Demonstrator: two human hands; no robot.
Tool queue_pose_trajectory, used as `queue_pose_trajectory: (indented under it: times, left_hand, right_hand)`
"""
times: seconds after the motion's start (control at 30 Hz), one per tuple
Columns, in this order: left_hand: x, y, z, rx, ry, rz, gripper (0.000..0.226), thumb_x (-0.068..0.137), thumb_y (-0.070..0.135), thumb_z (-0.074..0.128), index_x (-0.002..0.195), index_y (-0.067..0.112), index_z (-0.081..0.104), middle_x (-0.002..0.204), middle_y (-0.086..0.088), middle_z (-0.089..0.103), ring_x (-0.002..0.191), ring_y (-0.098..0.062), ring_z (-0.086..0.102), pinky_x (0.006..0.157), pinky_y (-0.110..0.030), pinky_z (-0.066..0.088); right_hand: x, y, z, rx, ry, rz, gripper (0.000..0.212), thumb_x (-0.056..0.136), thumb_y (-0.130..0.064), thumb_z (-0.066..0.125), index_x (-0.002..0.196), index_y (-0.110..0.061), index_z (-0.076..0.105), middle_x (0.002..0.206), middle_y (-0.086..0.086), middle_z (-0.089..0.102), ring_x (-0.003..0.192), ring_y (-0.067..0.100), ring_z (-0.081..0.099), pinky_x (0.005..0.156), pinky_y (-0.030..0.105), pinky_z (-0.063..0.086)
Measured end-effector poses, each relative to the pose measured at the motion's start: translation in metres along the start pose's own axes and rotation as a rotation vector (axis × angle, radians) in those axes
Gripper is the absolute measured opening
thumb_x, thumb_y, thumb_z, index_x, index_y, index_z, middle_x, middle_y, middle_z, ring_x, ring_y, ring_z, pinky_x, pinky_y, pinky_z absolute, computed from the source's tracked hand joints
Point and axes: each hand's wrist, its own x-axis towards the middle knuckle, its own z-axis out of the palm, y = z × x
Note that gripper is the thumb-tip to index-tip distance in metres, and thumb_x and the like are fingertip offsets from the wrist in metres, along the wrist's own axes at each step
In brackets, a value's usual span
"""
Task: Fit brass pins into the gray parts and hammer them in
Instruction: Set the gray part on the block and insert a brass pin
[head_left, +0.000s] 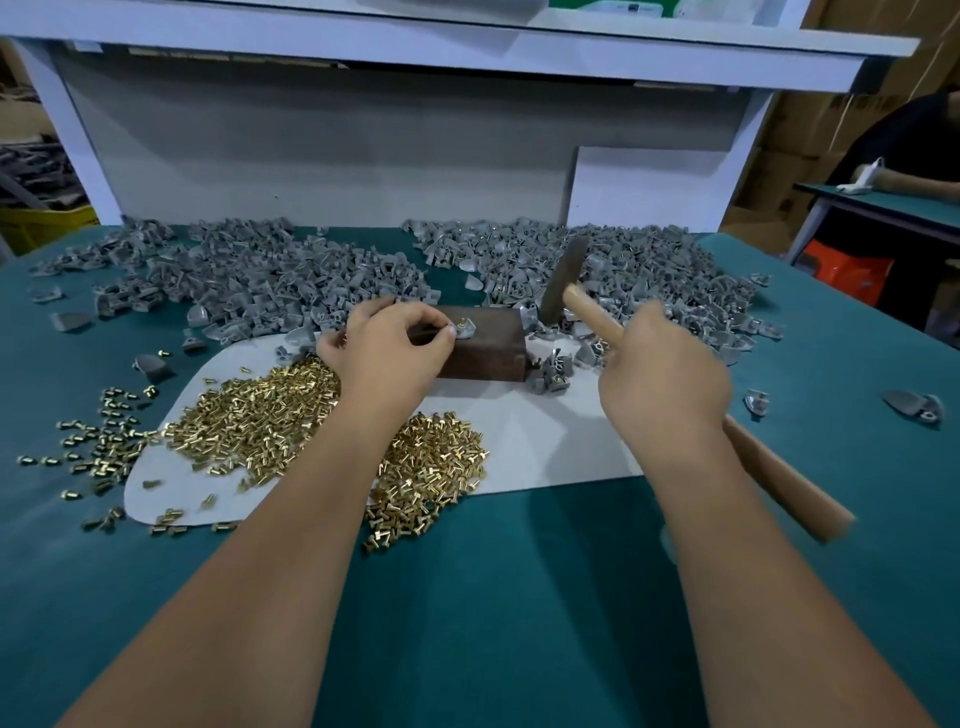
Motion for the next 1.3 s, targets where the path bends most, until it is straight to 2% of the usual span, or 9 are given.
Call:
queue_pose_trajectory:
  times: [0.1, 0.23, 0.33, 0.43, 0.63, 0.8, 0.97, 1.13, 1.3]
  left_hand:
    - [0.000, 0.001, 0.000, -0.014, 0.003, -0.030, 0.015, 0.084, 0.045, 0.070, 0.072, 0.048, 0.061, 0.105, 0.022, 0.050, 0.132, -0.008, 0.032, 0.111, -0.051, 0.015]
    - [0.000, 0.000, -0.001, -0.058, -0.003, -0.041, 0.017, 0.083, 0.045, 0.072, 0.070, 0.049, 0.061, 0.124, 0.015, 0.059, 0.132, -0.006, 0.032, 0.108, -0.044, 0.011]
    - [0.000, -0.001, 0.000, -0.044, -0.001, -0.021, 0.018, 0.085, 0.046, 0.069, 0.071, 0.050, 0.061, 0.122, 0.015, 0.062, 0.132, -0.006, 0.032, 0.104, -0.042, 0.013]
    - [0.003, 0.000, 0.000, -0.006, 0.000, -0.018, 0.018, 0.086, 0.047, 0.066, 0.069, 0.049, 0.062, 0.120, 0.016, 0.063, 0.132, -0.006, 0.032, 0.106, -0.047, 0.016]
    - [0.001, 0.001, 0.001, 0.041, 0.043, 0.045, 0.021, 0.086, 0.047, 0.069, 0.066, 0.050, 0.061, 0.109, 0.019, 0.064, 0.135, -0.007, 0.032, 0.104, -0.047, 0.013]
    - [0.002, 0.002, 0.001, 0.073, 0.045, 0.023, 0.028, 0.083, 0.045, 0.072, 0.061, 0.050, 0.057, 0.129, 0.011, 0.059, 0.138, -0.008, 0.030, 0.106, -0.045, 0.012]
    - [0.001, 0.000, 0.004, 0.072, 0.091, 0.050, 0.006, 0.082, 0.042, 0.074, 0.077, 0.043, 0.073, 0.119, 0.012, 0.065, 0.138, -0.010, 0.034, 0.104, -0.045, 0.012]
    - [0.001, 0.002, 0.003, 0.055, 0.062, 0.024, 0.029, 0.082, 0.043, 0.075, 0.059, 0.049, 0.057, 0.127, 0.012, 0.060, 0.139, -0.011, 0.031, 0.106, -0.046, 0.013]
    - [0.001, 0.002, 0.003, 0.051, 0.083, 0.034, 0.014, 0.081, 0.041, 0.075, 0.070, 0.047, 0.068, 0.118, 0.014, 0.065, 0.137, -0.009, 0.034, 0.107, -0.048, 0.014]
  right_hand:
    - [-0.006, -0.006, -0.010, 0.110, 0.107, -0.141, 0.016, 0.093, -0.022, 0.054, 0.105, -0.020, 0.043, 0.074, -0.002, 0.049, 0.056, 0.021, 0.041, 0.051, 0.028, 0.028]
    - [-0.019, -0.020, -0.014, 0.190, 0.102, -0.265, 0.040, 0.095, -0.022, 0.050, 0.129, -0.041, 0.041, 0.087, -0.004, 0.050, 0.071, 0.023, 0.043, 0.061, 0.031, 0.030]
    - [-0.025, -0.022, -0.009, 0.188, 0.073, -0.256, 0.048, 0.096, -0.024, 0.047, 0.137, -0.045, 0.036, 0.099, 0.000, 0.060, 0.079, 0.027, 0.055, 0.060, 0.031, 0.030]
    - [-0.028, -0.017, -0.007, 0.143, 0.120, -0.237, 0.053, 0.095, -0.024, 0.049, 0.140, -0.048, 0.033, 0.094, 0.000, 0.058, 0.070, 0.025, 0.049, 0.050, 0.028, 0.026]
    - [-0.035, -0.017, -0.006, 0.174, 0.255, -0.237, 0.056, 0.090, -0.018, 0.059, 0.137, -0.042, 0.044, 0.077, -0.002, 0.050, 0.057, 0.021, 0.038, 0.046, 0.020, 0.014]
    - [-0.037, -0.022, -0.002, 0.048, 0.131, -0.285, 0.058, 0.091, -0.020, 0.055, 0.139, -0.047, 0.037, 0.089, 0.000, 0.058, 0.064, 0.021, 0.038, 0.049, 0.027, 0.022]
    - [-0.040, -0.027, -0.001, 0.046, 0.194, -0.282, 0.062, 0.088, -0.017, 0.060, 0.141, -0.041, 0.039, 0.087, 0.003, 0.057, 0.061, 0.020, 0.034, 0.047, 0.025, 0.014]
    - [-0.042, -0.027, 0.005, -0.003, 0.126, -0.291, 0.066, 0.092, -0.016, 0.053, 0.145, -0.044, 0.026, 0.095, 0.002, 0.057, 0.064, 0.021, 0.036, 0.049, 0.027, 0.021]
    - [-0.042, -0.032, 0.005, -0.007, 0.192, -0.313, 0.069, 0.086, -0.011, 0.058, 0.144, -0.039, 0.033, 0.087, 0.004, 0.054, 0.062, 0.020, 0.034, 0.047, 0.026, 0.019]
